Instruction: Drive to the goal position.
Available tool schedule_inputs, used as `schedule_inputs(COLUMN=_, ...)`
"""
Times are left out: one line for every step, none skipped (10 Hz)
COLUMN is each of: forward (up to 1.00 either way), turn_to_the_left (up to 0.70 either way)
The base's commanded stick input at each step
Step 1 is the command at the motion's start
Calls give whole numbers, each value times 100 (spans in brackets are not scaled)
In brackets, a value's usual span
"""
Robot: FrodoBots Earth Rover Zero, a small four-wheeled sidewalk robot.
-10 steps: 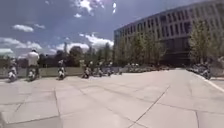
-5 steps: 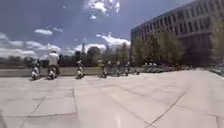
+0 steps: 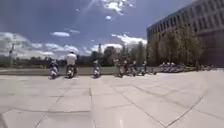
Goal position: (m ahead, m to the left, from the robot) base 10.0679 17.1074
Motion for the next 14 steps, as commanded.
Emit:
schedule_inputs(forward=0, turn_to_the_left=70)
schedule_inputs(forward=0, turn_to_the_left=70)
schedule_inputs(forward=0, turn_to_the_left=70)
schedule_inputs(forward=0, turn_to_the_left=70)
schedule_inputs(forward=0, turn_to_the_left=70)
schedule_inputs(forward=0, turn_to_the_left=70)
schedule_inputs(forward=0, turn_to_the_left=70)
schedule_inputs(forward=0, turn_to_the_left=70)
schedule_inputs(forward=0, turn_to_the_left=70)
schedule_inputs(forward=0, turn_to_the_left=70)
schedule_inputs(forward=0, turn_to_the_left=70)
schedule_inputs(forward=0, turn_to_the_left=70)
schedule_inputs(forward=0, turn_to_the_left=70)
schedule_inputs(forward=0, turn_to_the_left=70)
